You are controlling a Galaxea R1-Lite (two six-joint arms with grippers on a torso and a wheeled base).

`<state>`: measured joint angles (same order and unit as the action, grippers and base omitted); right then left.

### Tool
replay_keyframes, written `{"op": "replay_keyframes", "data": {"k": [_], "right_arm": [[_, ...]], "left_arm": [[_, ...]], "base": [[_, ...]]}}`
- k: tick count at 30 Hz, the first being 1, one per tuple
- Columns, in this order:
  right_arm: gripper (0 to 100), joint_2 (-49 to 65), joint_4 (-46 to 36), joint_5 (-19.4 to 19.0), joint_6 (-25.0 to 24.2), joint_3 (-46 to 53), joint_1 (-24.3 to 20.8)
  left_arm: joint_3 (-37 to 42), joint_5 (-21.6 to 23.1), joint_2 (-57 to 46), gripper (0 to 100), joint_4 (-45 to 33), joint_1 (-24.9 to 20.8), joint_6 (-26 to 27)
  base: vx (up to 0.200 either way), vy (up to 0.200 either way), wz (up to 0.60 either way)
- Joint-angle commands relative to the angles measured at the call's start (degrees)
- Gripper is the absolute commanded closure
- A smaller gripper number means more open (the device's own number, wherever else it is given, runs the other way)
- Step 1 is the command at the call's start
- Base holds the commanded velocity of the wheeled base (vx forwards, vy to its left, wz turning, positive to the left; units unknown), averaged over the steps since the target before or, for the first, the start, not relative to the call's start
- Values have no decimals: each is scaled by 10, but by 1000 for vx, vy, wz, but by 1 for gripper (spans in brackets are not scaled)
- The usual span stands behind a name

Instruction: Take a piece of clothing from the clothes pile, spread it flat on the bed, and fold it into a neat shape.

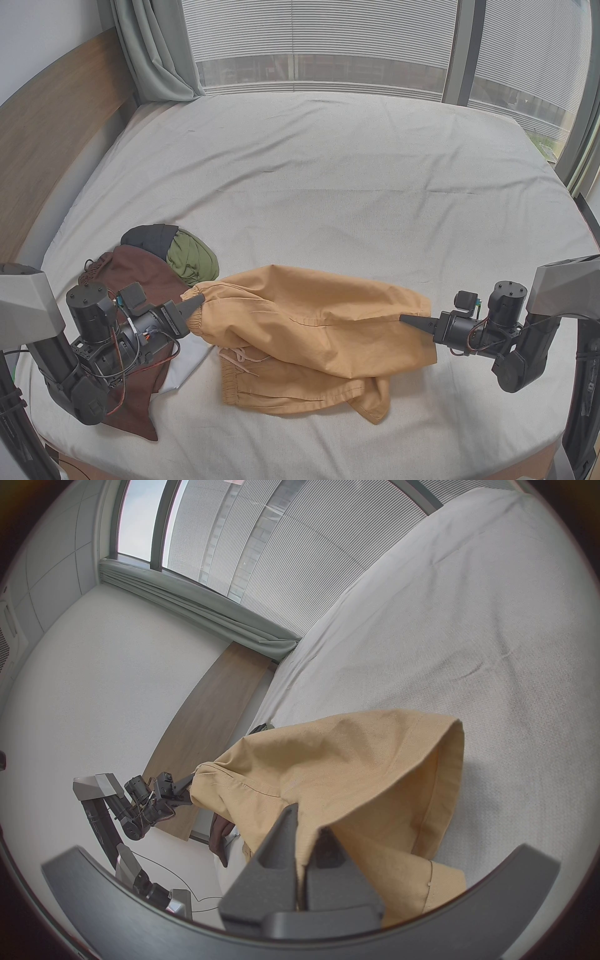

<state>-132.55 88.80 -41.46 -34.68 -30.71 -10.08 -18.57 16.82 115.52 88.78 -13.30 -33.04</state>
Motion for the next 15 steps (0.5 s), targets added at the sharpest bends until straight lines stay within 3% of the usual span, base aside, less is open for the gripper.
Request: {"op": "replay_keyframes", "data": {"k": [1,15], "right_arm": [[100,52,0,0,1,21,-8],[100,226,-3,0,-2,93,-35]], "left_arm": [[0,1,-34,100,0,-10,-1],[-19,15,-115,100,0,-45,5]], "base": [[0,0,0],[0,0,0]]}}
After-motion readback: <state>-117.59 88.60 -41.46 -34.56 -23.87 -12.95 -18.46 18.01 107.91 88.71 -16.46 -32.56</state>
